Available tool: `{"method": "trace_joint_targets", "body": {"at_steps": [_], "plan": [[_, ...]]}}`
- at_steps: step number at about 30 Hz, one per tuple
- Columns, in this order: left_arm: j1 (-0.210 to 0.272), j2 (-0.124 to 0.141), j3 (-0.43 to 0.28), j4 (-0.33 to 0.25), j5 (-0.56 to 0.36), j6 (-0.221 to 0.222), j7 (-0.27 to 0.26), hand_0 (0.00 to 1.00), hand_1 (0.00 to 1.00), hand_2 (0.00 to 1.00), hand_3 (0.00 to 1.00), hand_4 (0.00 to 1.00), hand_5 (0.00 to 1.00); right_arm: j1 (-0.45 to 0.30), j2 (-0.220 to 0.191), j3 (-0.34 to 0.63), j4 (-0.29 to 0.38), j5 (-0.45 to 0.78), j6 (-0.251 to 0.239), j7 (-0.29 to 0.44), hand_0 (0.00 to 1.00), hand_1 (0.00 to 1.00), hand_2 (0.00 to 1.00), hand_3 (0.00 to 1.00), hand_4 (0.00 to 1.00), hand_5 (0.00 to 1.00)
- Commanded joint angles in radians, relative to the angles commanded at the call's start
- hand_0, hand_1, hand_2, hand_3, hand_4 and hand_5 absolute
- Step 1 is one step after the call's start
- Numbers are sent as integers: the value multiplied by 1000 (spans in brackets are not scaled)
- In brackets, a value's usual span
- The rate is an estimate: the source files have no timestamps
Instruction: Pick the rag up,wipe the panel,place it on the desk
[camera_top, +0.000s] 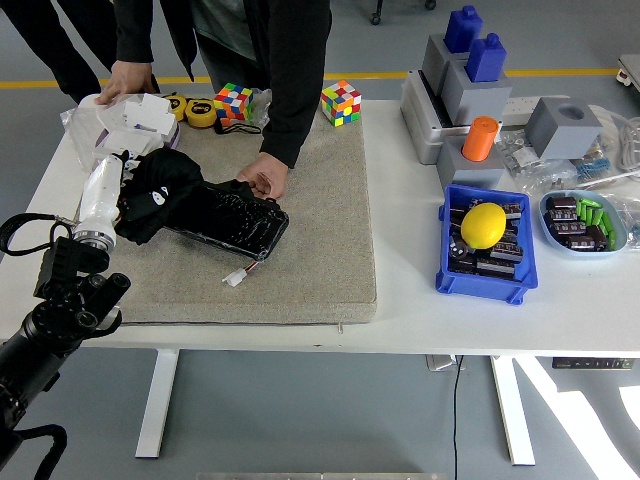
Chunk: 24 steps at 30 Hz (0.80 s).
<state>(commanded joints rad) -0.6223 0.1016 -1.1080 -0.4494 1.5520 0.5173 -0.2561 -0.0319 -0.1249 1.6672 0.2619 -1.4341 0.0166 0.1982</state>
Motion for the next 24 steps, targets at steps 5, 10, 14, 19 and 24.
{"method": "trace_joint_targets", "body": {"at_steps": [5, 10, 14, 19, 24], "plan": [[-1, 0, -30, 21, 3, 35, 2, 211, 294, 360, 571, 711, 2, 1, 0, -2, 2, 3, 0, 0, 530, 555, 490, 523, 892, 341], [-1, 2, -71, 43, -9, 80, -7, 210, 293, 361, 572, 714, 2, 0, 0, -2, 2, 3, 0, 0, 531, 554, 490, 524, 893, 341], [4, 6, -103, 58, -16, 106, -23, 210, 295, 362, 571, 715, 2, -1, 0, -2, 2, 2, 0, 0, 531, 554, 490, 523, 892, 341], [14, 12, -132, 70, -11, 116, -31, 210, 295, 362, 571, 715, 2, -1, 0, -3, 2, 2, 0, 0, 531, 554, 490, 523, 892, 341], [28, 23, -116, 74, -13, 94, -14, 225, 319, 385, 571, 722, 2, -2, 1, -1, 1, 1, 0, 0, 531, 554, 490, 523, 892, 341]]}}
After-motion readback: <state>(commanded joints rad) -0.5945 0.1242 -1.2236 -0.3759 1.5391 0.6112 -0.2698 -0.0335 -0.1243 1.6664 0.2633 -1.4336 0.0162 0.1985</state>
